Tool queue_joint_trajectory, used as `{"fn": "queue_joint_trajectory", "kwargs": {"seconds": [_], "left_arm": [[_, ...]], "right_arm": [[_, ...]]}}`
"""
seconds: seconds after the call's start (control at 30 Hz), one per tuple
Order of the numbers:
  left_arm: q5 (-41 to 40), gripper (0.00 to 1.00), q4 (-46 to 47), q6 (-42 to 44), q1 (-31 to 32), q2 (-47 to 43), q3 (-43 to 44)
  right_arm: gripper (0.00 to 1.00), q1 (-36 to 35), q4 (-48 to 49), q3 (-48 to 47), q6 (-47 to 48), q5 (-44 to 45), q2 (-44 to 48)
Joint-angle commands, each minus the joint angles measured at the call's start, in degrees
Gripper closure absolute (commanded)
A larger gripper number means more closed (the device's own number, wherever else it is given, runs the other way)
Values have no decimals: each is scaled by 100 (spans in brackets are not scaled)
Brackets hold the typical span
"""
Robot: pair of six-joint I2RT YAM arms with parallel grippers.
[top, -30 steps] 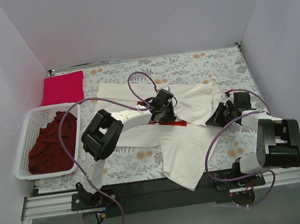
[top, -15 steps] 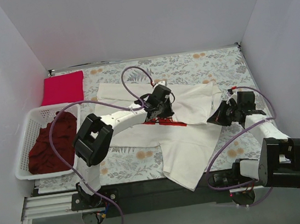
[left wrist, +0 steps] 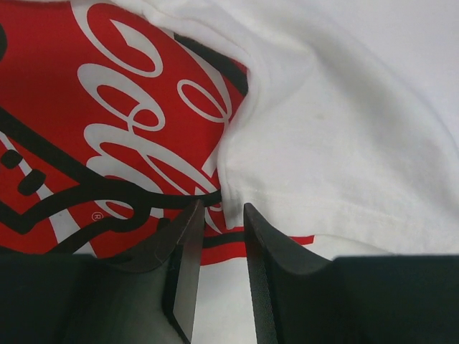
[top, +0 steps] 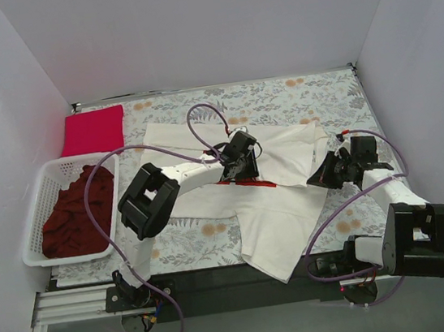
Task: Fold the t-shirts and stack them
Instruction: Fold the tshirt
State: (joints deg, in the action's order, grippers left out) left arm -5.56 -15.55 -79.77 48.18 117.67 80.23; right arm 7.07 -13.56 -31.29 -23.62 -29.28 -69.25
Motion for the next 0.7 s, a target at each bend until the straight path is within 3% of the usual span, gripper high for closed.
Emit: {"fn": "queue_joint_trajectory", "kwargs": {"seconds": [0.0, 0.5, 0.67], "left_arm": [[-77, 73, -9, -30, 33, 37, 248], [196, 84, 35, -118, 51, 178, 327], [83, 100, -9, -101, 60, -101, 327]], "right_arm": [[99, 14, -15, -97, 94, -17, -27], [99, 22, 3, -97, 85, -34, 8], [99, 22, -41, -114, 68, -78, 148]]}}
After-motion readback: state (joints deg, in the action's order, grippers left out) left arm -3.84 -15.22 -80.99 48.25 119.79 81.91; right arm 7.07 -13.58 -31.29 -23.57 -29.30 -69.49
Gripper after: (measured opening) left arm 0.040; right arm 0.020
